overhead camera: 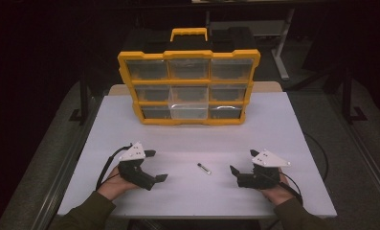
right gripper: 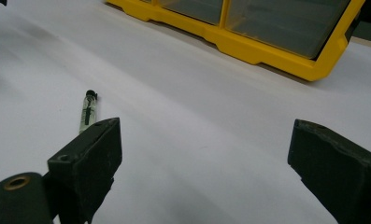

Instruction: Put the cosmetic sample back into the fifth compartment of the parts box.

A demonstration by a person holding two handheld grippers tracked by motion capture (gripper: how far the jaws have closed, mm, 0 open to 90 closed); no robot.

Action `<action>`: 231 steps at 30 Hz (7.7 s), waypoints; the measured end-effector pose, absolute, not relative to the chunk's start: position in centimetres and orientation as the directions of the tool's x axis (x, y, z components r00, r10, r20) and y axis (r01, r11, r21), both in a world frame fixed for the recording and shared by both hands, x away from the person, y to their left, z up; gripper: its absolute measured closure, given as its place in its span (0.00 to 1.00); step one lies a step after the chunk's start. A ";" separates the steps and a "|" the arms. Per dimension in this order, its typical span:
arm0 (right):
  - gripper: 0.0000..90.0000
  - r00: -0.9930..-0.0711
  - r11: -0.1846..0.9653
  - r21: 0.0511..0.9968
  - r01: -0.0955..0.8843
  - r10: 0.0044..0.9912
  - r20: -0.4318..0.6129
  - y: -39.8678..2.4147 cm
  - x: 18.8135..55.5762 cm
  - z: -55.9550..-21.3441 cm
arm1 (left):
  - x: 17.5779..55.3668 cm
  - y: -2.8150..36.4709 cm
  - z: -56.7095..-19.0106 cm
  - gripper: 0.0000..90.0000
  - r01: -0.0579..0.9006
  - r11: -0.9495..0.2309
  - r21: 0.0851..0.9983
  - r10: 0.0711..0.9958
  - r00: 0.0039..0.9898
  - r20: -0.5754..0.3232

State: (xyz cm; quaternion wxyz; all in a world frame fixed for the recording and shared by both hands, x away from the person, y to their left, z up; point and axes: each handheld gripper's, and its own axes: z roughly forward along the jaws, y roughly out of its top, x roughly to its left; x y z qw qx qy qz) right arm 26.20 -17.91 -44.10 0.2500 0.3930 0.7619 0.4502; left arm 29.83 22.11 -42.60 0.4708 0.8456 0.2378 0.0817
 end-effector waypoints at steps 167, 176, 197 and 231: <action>0.11 -0.600 0.339 0.856 0.392 0.799 -0.041 -17.4 26.6 -44.4 | 34.9 10.6 -44.6 0.90 0.241 -0.567 0.787 0.204 0.967 -0.150; 0.11 -0.601 0.340 0.857 0.387 0.798 -0.045 -17.4 26.6 -44.4 | 35.0 11.6 -43.7 0.90 0.258 -0.558 0.789 0.223 0.962 -0.157; 0.11 -0.603 0.337 0.856 0.392 0.797 -0.038 -17.4 26.6 -44.4 | 35.3 13.4 -42.0 0.90 0.254 -0.569 0.782 0.254 0.959 -0.127; 0.12 -0.602 0.337 0.858 0.388 0.797 -0.041 -17.4 26.6 -44.4 | 36.8 17.7 -39.4 0.90 0.301 -0.529 0.793 0.364 0.925 -0.108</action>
